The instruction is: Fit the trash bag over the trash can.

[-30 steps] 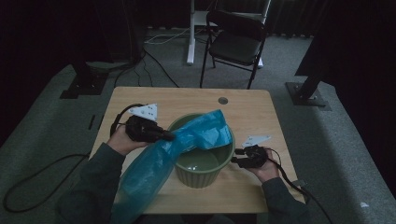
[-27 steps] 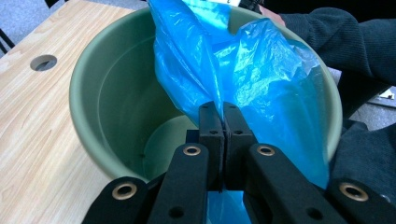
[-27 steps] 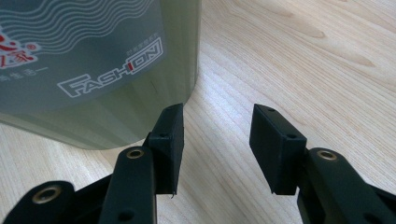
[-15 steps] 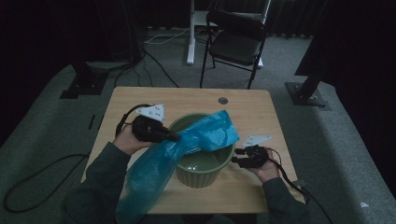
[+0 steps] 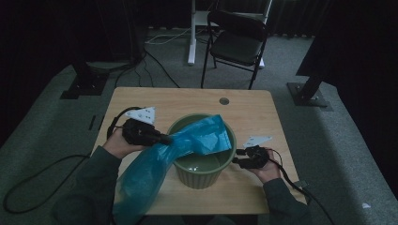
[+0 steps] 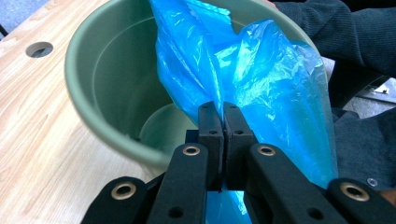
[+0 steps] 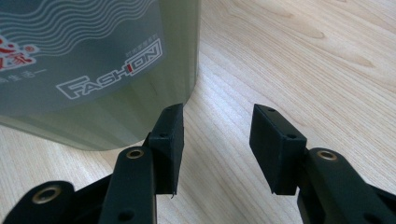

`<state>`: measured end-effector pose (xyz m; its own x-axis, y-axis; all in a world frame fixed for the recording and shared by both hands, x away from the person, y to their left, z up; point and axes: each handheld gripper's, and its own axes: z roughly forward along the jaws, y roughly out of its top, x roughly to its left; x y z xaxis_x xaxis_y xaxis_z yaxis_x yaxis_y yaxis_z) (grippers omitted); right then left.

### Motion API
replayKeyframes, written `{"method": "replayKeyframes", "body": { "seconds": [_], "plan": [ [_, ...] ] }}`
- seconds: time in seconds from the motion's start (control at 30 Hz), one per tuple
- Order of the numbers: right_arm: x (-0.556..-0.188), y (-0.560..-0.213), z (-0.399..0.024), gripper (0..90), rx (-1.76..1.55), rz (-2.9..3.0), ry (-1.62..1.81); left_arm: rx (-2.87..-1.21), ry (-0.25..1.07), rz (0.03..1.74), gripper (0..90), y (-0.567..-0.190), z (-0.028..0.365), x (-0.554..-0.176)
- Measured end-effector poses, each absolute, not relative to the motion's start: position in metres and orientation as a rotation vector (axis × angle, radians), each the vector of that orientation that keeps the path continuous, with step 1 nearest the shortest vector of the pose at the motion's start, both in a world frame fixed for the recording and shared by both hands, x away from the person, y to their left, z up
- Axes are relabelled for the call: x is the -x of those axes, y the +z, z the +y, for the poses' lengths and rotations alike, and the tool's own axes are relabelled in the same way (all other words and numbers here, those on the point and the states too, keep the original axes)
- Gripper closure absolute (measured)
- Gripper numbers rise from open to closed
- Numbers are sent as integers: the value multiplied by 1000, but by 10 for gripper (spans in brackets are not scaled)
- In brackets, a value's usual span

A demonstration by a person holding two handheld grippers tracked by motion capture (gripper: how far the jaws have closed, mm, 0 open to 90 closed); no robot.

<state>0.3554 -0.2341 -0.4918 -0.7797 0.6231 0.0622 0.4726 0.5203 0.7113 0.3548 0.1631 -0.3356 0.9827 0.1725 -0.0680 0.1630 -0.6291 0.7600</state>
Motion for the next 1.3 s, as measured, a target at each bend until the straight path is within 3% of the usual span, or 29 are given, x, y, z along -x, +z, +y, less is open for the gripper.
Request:
{"method": "replayKeyframes", "body": {
  "seconds": [0.5,1.13,1.3],
  "plan": [
    [-355,-491,-235,542,-932,2556,1108,-2285,-11,194,875,-337,130,-365],
    [-356,-492,-235,542,-929,2559,1105,-2280,-29,214,868,-340,165,-348],
    [-356,-492,-234,541,-930,2559,1107,-2287,-34,220,868,-339,159,-352]
  ]
}}
